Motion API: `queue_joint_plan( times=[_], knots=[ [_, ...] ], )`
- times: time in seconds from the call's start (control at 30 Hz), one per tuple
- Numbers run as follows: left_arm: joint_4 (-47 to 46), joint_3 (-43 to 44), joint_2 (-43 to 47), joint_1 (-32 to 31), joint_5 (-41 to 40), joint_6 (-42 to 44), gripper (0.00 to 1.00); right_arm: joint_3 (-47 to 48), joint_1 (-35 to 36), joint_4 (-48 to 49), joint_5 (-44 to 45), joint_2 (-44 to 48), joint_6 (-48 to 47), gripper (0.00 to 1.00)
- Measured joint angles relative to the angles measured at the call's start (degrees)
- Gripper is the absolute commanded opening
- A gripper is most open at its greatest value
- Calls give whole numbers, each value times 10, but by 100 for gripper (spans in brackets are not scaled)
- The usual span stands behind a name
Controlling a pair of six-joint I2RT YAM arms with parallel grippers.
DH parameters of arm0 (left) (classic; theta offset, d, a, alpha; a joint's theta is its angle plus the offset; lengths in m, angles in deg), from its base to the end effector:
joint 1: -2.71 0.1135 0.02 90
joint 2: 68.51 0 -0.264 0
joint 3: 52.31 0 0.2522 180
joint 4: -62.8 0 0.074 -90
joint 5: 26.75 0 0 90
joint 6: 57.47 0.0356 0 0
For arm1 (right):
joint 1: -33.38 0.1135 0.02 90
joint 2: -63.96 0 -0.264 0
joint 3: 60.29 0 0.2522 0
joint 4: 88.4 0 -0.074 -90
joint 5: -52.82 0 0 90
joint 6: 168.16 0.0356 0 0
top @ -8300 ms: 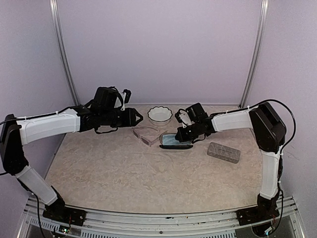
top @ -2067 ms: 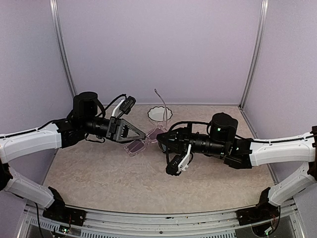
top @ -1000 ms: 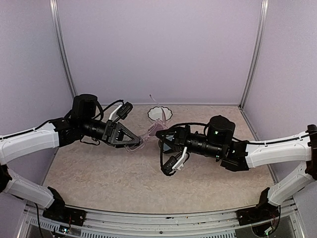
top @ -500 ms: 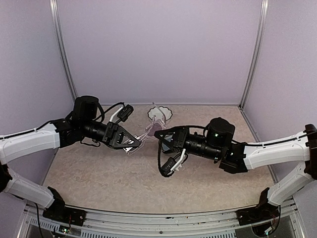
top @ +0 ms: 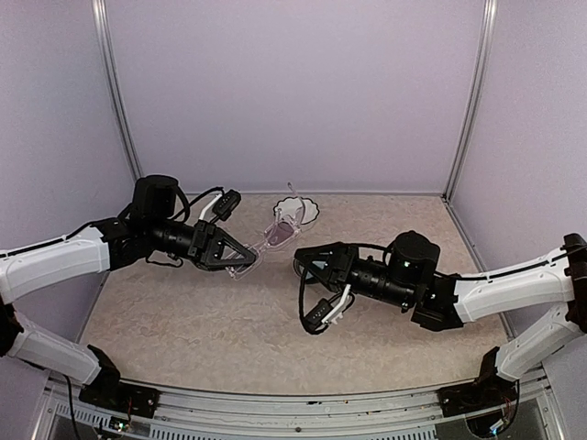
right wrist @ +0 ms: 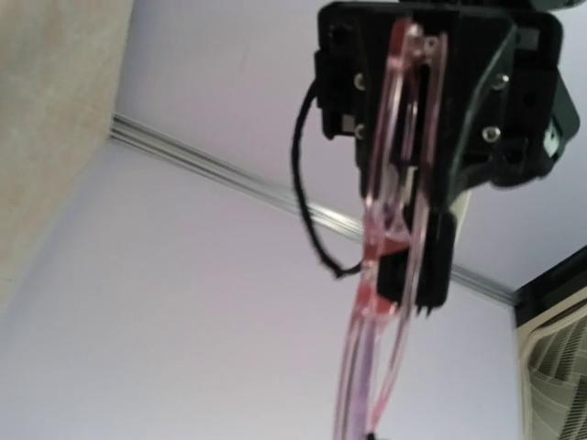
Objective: Organize the sunglasses
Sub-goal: Pass from the right arm to the left
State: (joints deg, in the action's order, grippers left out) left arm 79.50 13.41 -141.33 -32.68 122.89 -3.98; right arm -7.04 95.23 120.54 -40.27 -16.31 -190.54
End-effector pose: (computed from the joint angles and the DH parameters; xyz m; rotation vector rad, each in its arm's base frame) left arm 0.2076 -0.1851 0.2974 0.7645 2.1086 -1.7789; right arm 0.1443 0.2738 0.2628 -1.5740 0.0354 -0.6562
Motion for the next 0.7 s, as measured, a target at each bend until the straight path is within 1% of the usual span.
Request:
queue_joint_plan(
  times=[0.07, 0.13, 0.2, 0.3, 0.4, 0.5, 0.57, 0.7],
  knots=[
    [-1, 0, 0, 7, -5, -5, 10, -23, 0, 8, 2, 12, 30, 35],
    [-5, 0, 0, 13, -12, -8, 10, -38, 0, 8, 5, 27, 82, 35],
    [-10, 0, 0, 16, -21, -9, 10, -39, 1, -1, 10, 42, 154, 35],
    [-16, 0, 0, 19, -33, -9, 10, -22, 2, -38, 26, 70, 296, 32],
    [-28, -3, 0, 20, -44, -10, 10, 24, 2, -83, 63, 73, 445, 21],
    [-38, -6, 0, 20, -50, -11, 10, 74, -1, -122, 111, 70, 583, 1],
    [-44, -6, 0, 20, -55, -12, 10, 98, -7, -141, 132, 66, 650, 0],
    [-67, -14, 0, 20, -61, -24, 9, 131, -28, -176, 136, 62, 785, 0]
  ],
)
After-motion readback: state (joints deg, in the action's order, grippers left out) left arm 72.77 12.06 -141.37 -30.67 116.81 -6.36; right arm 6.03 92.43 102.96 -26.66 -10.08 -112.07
